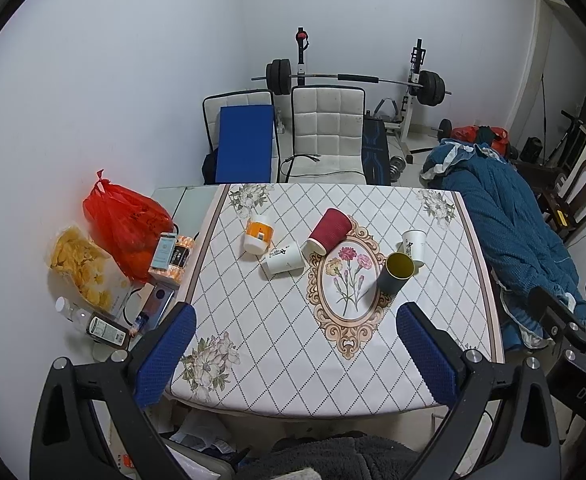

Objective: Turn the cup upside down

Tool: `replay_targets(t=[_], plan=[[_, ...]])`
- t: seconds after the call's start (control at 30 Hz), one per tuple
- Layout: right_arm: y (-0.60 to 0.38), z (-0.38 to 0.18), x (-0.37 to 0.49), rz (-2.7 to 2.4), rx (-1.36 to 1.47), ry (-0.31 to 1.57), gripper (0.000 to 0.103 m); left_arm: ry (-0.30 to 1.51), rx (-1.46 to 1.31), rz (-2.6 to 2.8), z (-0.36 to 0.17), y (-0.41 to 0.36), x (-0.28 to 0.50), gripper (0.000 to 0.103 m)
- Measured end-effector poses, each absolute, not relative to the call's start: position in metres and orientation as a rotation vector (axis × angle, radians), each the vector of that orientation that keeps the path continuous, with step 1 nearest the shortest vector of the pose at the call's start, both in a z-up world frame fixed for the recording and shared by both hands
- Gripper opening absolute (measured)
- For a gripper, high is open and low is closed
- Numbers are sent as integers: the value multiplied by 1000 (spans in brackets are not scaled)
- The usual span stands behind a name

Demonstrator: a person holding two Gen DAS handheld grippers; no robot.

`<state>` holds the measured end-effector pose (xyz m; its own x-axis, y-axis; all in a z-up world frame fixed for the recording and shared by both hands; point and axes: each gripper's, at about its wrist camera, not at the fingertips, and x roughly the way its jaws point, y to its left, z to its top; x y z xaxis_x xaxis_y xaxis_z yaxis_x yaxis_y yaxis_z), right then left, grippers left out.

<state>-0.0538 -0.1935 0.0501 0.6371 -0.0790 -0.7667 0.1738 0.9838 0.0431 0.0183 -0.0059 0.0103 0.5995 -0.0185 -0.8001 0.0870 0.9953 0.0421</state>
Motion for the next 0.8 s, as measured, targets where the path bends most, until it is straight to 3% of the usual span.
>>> replay_targets(t=[0.8], plan=[[-199, 44, -42, -122, 139, 882, 103, 926, 75, -60, 11, -2, 26, 103]])
